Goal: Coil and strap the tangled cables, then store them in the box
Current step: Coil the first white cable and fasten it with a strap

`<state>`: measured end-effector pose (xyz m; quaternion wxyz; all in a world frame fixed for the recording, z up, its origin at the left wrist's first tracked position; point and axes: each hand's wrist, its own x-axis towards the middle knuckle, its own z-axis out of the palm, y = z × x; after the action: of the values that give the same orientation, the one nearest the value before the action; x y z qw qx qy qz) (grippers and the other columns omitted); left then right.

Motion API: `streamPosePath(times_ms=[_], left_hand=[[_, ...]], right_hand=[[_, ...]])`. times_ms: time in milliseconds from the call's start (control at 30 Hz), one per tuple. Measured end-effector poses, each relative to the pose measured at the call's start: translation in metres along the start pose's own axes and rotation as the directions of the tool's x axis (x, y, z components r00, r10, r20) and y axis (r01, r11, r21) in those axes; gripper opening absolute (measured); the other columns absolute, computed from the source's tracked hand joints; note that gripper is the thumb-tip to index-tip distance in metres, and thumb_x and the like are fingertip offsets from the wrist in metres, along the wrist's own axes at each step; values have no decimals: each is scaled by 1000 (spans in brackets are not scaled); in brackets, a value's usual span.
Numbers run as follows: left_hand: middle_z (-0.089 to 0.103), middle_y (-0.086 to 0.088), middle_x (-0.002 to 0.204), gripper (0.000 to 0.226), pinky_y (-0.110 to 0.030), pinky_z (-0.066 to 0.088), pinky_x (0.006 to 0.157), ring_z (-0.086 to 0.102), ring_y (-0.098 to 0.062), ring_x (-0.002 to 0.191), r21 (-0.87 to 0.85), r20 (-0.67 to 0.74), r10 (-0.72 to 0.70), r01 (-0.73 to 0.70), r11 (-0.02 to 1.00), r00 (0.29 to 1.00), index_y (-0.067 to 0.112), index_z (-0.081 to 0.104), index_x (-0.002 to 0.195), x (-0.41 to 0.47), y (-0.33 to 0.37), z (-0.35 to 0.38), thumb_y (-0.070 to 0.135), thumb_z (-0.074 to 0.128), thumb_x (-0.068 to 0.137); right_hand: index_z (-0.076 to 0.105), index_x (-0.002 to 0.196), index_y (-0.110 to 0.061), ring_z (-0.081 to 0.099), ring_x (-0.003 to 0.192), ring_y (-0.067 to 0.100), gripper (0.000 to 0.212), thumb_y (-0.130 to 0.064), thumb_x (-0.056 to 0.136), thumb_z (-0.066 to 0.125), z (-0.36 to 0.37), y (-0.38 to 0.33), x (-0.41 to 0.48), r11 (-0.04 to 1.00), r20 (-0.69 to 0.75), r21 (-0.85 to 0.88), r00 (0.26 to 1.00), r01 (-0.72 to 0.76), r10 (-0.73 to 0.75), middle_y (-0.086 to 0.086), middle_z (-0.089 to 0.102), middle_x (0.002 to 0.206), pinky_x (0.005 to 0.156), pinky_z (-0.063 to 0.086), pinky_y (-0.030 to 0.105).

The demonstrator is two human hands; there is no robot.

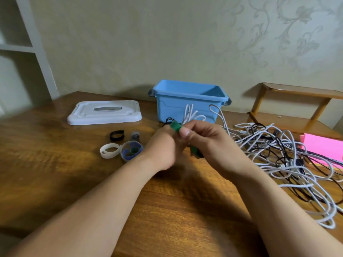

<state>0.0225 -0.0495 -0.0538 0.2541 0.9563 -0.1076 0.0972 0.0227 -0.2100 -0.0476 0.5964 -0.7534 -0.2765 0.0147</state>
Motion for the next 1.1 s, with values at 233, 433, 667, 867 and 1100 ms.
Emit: streamPosePath(times_ms=[233, 433, 667, 867, 1100], left_hand=[[64, 0, 113, 32, -30, 49, 87, 64, -23, 102, 42, -38, -40, 41, 998, 998, 21, 54, 138, -6, -3, 3, 18, 57, 107], [67, -12, 96, 16, -40, 55, 74, 68, -25, 85, -434, 112, 25, 27, 900, 993, 24, 61, 115, -8, -1, -4, 21, 57, 100], [76, 0, 110, 38, -44, 53, 110, 70, -12, 111, -715, 0, -95, 67, 696, 995, 29, 75, 108, -7, 1, -1, 41, 40, 115], [74, -6, 104, 42, -58, 54, 104, 70, -25, 108, -737, -149, -135, -19, 675, 980, 19, 75, 101, -4, 1, 3, 37, 41, 114], [67, 4, 83, 42, -38, 56, 73, 66, -7, 82, -685, -230, -142, -56, 726, 963, 27, 67, 85, -1, 2, 8, 38, 39, 115]], right_hand=[[73, 81, -13, 54, 57, 10, 35, -40, 103, 67, 9, 8, 2, 973, -203, -215, 978, -82, 38, -3, 64, 62, 60, 45, 30], [68, 73, -15, 51, 50, 10, 35, -34, 103, 67, 9, 15, 5, 960, -311, -250, 950, -127, 44, -6, 61, 54, 55, 43, 30], [71, 79, -14, 53, 54, 5, 33, -35, 104, 67, 9, 15, 6, 976, -338, -210, 941, -60, -15, -11, 62, 58, 59, 43, 28], [71, 85, -17, 56, 57, 7, 30, -36, 107, 63, 14, 9, 3, 980, -324, -198, 945, -22, -44, -11, 63, 61, 57, 44, 27], [75, 93, -17, 71, 71, 8, 26, -35, 107, 62, 19, 7, 2, 982, -332, -182, 943, -44, -19, -2, 75, 77, 67, 57, 26]])
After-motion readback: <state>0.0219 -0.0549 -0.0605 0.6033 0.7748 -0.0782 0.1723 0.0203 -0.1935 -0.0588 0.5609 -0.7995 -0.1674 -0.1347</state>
